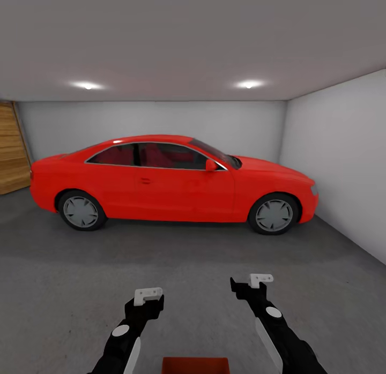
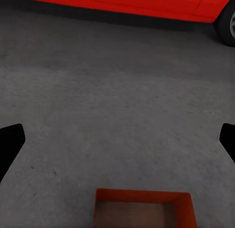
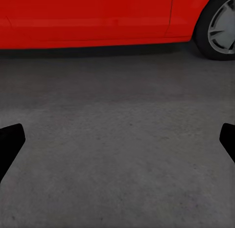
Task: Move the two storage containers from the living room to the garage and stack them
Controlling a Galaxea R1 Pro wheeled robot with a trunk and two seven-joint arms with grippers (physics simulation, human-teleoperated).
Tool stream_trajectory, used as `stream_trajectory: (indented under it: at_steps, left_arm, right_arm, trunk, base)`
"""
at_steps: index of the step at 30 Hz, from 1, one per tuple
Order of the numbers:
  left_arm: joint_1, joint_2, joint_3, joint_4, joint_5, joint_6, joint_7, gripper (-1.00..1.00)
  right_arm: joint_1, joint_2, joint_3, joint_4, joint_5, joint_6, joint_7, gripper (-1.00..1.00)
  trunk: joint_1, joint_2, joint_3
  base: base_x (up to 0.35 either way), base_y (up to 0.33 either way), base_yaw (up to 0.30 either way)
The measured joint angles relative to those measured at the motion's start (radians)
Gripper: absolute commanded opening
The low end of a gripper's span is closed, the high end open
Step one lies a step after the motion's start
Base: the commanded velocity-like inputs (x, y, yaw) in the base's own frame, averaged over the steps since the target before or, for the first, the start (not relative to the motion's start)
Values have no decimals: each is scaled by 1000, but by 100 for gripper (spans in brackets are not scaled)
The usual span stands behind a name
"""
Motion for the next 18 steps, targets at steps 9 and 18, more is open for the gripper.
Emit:
stream_trajectory:
  at_steps: [9, 18]
  left_arm:
    - [0, 0, 0, 0, 0, 0, 0, 100]
    - [0, 0, 0, 0, 0, 1, 1, 100]
  right_arm:
    - [0, 0, 0, 0, 0, 0, 0, 100]
    - [0, 0, 0, 0, 0, 0, 0, 100]
  trunk:
    - [0, 0, 0]
    - [0, 0, 0]
  base:
    - [0, 0, 0]
    - [0, 0, 0]
